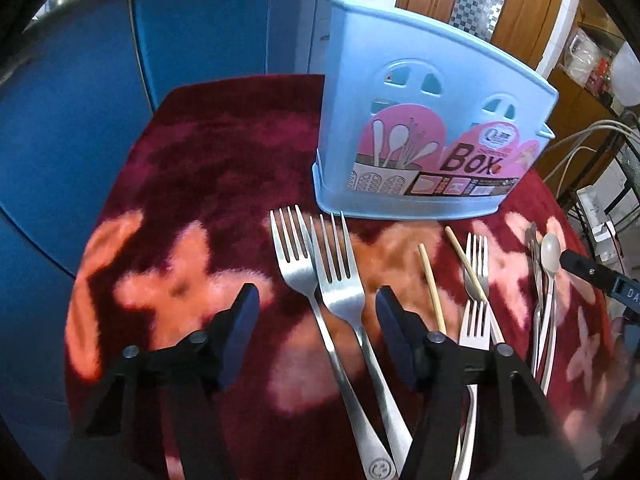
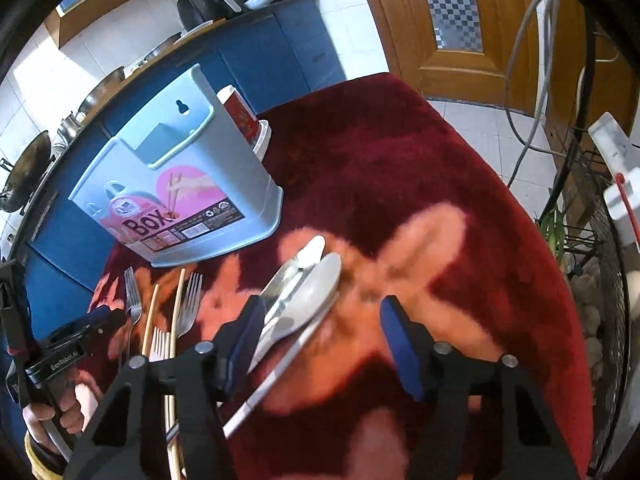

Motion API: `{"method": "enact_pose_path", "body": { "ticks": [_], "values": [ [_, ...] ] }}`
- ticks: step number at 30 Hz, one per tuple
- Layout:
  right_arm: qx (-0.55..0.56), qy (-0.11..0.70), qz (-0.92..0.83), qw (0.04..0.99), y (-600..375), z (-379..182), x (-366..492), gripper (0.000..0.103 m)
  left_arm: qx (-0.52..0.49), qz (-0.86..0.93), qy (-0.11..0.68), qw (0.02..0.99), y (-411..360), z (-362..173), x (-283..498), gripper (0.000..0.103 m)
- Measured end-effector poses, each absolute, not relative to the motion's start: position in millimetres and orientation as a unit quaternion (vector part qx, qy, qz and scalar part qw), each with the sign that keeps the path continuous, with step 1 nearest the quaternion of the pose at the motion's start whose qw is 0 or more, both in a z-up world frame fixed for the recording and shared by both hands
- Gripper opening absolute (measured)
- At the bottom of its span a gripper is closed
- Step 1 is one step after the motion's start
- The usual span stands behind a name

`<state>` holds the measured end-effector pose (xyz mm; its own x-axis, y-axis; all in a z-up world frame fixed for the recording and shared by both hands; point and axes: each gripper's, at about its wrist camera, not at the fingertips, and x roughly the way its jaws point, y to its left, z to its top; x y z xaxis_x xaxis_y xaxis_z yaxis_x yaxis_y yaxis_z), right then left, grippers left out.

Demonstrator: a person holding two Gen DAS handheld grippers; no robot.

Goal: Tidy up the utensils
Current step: 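Grasp a white plastic spoon with the right tool while the left tool grasps a silver fork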

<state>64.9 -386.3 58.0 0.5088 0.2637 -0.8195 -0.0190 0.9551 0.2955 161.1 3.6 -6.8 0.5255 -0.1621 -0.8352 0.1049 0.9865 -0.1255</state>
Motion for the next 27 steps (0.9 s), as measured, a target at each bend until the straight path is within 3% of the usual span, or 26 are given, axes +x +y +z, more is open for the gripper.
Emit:
{"method": "enact_pose_path", "body": {
  "ticks": [4,8,12,14,27],
  "values": [
    [0.125,0.498,0.087,0.854,-384.6,53.2,74.6,0.047,-0.049,-0.076,0.490,0.867,11.4,-11.4,172.0,0.056],
    [0.125,0.503,0.091,0.850,-386.2,48.9,82.6,0.031,-0.066,-0.080,0.492,0.865,22.0,-15.1,182.8,0.053],
    [0.132,0.506,0.096,0.847,-390.1,45.3,88.8,0.015,-0.086,-0.098,0.489,0.862,28.4,-19.2,189.7,0.036],
    [0.130,0.505,0.102,0.847,-389.1,45.0,89.8,0.014,-0.105,-0.119,0.487,0.859,33.1,-20.1,193.2,0.030],
    [0.114,0.483,0.128,0.859,-380.6,54.7,95.5,0.012,-0.132,-0.133,0.473,0.861,41.4,-19.8,207.0,0.030]
  ]
}}
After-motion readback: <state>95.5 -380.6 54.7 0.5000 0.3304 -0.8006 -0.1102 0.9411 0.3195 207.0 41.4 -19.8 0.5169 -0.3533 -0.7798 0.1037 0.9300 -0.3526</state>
